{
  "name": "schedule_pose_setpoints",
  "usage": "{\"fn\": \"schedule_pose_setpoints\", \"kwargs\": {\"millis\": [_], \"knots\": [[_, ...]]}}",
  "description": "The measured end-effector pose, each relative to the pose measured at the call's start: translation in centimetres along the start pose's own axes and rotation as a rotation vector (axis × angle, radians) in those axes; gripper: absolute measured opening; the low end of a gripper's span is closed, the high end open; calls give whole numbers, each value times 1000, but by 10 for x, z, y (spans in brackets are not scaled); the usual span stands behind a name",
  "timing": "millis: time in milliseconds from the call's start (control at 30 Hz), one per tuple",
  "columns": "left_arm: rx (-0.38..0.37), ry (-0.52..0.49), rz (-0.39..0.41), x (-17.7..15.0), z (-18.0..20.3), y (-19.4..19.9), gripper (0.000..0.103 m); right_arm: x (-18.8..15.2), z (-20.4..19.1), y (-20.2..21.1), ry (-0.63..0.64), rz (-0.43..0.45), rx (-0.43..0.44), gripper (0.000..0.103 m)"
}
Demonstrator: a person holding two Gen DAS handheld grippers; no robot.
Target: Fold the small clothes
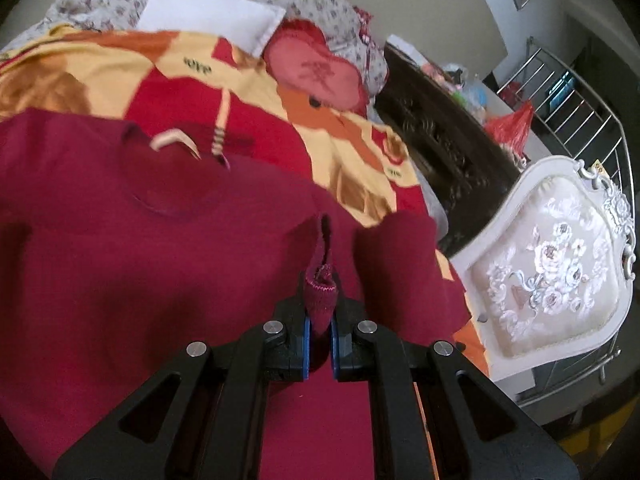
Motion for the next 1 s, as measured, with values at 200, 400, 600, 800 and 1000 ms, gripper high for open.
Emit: {"fn": "schedule_pose_setpoints", "kwargs": {"millis": [200, 400, 600, 800, 1000], "knots": [[-72, 24, -33, 2, 11, -20, 6, 0, 2, 2, -13, 12, -2, 103], [-138, 76, -191, -11, 15, -50, 31, 1, 1, 1, -9, 8, -15, 103], [-198, 59, -226, -37, 19, -21, 33, 1, 3, 1, -12, 2, -10, 103], [-6, -46, -43, -40, -44, 85, 33, 1, 3, 0, -11, -15, 17, 103], [139, 151, 135, -7, -158, 152, 33, 1, -6, -1, 36, -19, -37, 103]]}}
Point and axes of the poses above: each gripper's, at about its wrist camera, not at the fingertips, and y roughly against the way its jaws point, z to its right, x to its top, the point moved 6 cm from there along -y, roughly the way its jaws point, and after that the axes turned 8 degrees about -z, right-handed, at the moved point
